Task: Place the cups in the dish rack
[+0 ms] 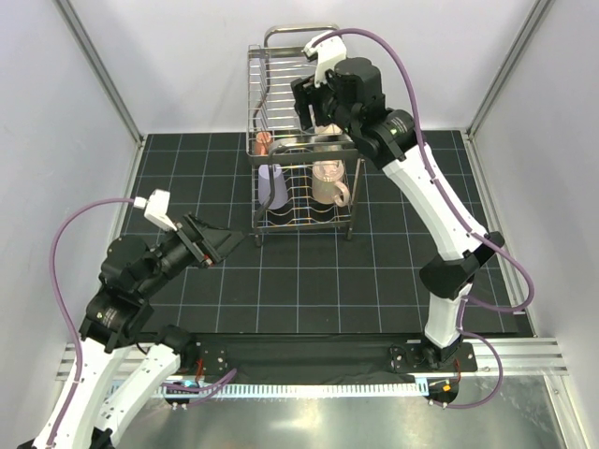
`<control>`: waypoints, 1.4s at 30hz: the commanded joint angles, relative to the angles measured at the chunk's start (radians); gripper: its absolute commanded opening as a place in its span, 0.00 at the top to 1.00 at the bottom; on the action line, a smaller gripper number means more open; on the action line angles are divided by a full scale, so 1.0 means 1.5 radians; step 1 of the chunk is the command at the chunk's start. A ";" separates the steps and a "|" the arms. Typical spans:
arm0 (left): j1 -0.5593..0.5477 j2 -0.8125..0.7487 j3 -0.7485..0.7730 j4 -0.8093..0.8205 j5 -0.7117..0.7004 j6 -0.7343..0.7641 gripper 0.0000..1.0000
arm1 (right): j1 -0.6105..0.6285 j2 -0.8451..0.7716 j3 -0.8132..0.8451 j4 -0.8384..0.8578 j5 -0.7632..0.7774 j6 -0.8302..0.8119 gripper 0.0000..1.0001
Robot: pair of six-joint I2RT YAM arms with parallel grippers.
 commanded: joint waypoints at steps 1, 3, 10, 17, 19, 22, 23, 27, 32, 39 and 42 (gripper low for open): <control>0.000 0.009 -0.005 0.033 0.021 0.008 0.19 | -0.013 0.007 0.025 0.007 -0.009 0.022 0.95; 0.000 0.013 -0.006 0.034 0.021 0.008 0.20 | -0.016 0.012 0.029 0.007 -0.009 0.026 0.95; 0.000 0.018 -0.011 0.037 0.022 0.007 0.19 | -0.027 0.031 0.030 0.004 -0.017 0.039 0.85; 0.000 0.010 -0.026 0.051 0.022 -0.002 0.18 | -0.029 0.048 0.032 0.002 -0.016 0.038 0.61; 0.000 0.009 -0.028 0.051 0.022 -0.002 0.17 | -0.029 0.048 0.034 0.002 -0.016 0.038 0.49; 0.000 0.009 -0.028 0.052 0.024 -0.003 0.16 | -0.028 0.048 0.038 0.004 -0.021 0.037 0.28; 0.000 0.010 -0.028 0.051 0.024 -0.004 0.16 | -0.028 0.049 0.040 0.004 -0.020 0.037 0.22; 0.000 0.007 -0.031 0.052 0.026 -0.007 0.15 | -0.029 0.044 0.051 0.004 -0.021 0.035 0.01; 0.000 0.000 -0.036 0.050 0.026 -0.012 0.15 | -0.028 0.028 0.070 -0.001 -0.029 0.035 0.00; 0.000 0.007 -0.042 0.005 -0.015 -0.018 0.11 | -0.028 -0.111 0.013 0.005 -0.019 0.061 0.00; 0.000 0.016 -0.042 -0.016 -0.021 -0.017 0.09 | -0.029 -0.206 -0.061 0.007 0.003 0.071 0.00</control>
